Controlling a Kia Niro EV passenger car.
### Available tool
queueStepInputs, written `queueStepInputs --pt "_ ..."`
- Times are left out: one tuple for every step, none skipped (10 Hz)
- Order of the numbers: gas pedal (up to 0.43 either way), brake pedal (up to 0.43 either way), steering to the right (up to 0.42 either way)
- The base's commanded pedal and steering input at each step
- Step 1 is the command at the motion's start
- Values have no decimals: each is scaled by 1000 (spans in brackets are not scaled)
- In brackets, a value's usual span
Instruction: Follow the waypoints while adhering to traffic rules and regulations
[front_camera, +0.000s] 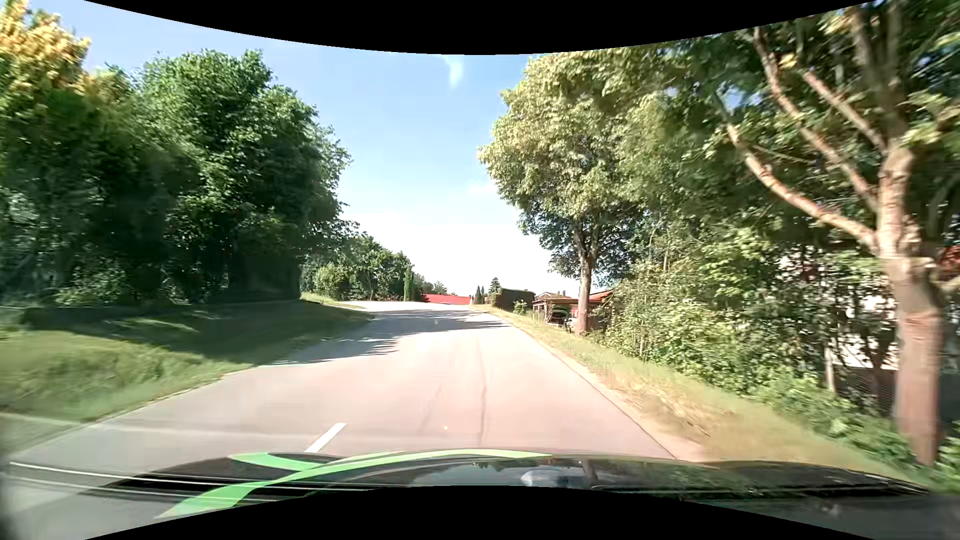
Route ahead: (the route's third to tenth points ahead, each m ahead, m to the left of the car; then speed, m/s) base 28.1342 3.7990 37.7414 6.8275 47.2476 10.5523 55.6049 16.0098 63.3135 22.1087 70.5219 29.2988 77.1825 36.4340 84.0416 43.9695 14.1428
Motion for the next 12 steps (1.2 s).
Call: queueStepInputs --pt "79 0 -30" --pt "79 0 -33" --pt "79 0 -35" --pt "87 0 -35" --pt "87 0 -35" --pt "110 0 -36" --pt "118 0 -37" --pt "130 0 -39" --pt "138 0 -41" --pt "150 0 -43" --pt "157 0 -45" --pt "157 0 -46"
